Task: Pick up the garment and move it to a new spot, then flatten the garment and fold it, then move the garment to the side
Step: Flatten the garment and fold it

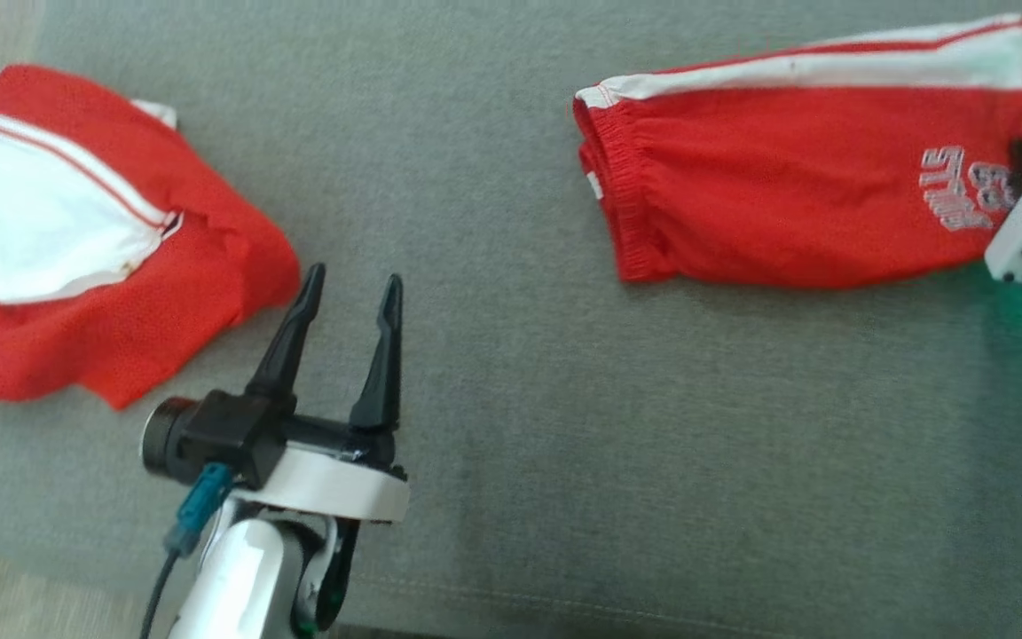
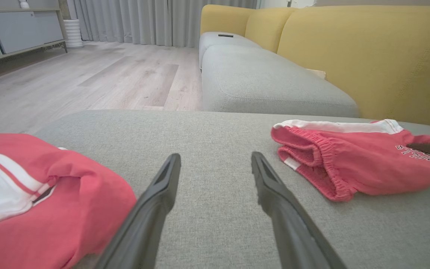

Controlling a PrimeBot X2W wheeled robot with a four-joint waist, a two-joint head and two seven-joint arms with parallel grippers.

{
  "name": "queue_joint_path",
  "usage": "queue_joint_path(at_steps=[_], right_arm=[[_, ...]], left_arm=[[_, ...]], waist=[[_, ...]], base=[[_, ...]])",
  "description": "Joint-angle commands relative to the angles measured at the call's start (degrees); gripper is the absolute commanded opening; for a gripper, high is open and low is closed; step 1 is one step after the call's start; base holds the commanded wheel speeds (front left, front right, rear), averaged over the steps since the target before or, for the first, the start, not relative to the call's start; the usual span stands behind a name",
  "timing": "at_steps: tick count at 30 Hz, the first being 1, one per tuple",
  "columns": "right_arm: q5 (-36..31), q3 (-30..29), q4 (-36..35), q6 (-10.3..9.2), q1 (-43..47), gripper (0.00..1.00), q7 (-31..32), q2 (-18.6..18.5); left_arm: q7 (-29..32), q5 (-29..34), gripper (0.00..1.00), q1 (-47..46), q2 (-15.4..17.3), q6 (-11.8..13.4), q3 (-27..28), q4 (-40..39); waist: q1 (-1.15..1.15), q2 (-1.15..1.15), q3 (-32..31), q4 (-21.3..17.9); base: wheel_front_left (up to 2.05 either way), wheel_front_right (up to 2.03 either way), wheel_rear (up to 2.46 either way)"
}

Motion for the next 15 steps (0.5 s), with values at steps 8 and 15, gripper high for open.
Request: queue_joint_path(at_steps=[8,15], right_arm=[[-3.21,1.34,2.53,0.37,0.45,0.00,-1.62,-4.07],[-4.49,1.86,1.26,0.37,-1.41,0.00,-4.49,-4.08]], left_arm=[[-0.31,1.71,1.00,2.15,-0.05,-2.00,4.31,-0.27],[-0.31,2.02,1.00,1.80,-0.16,-2.59,3.94,1.66]], waist=[[0.00,0.00,-5.64,-6.38],[0.00,0.00,-7.13,-7.36]], base=[[0.00,0.00,0.00],[0.00,0.00,0.00]])
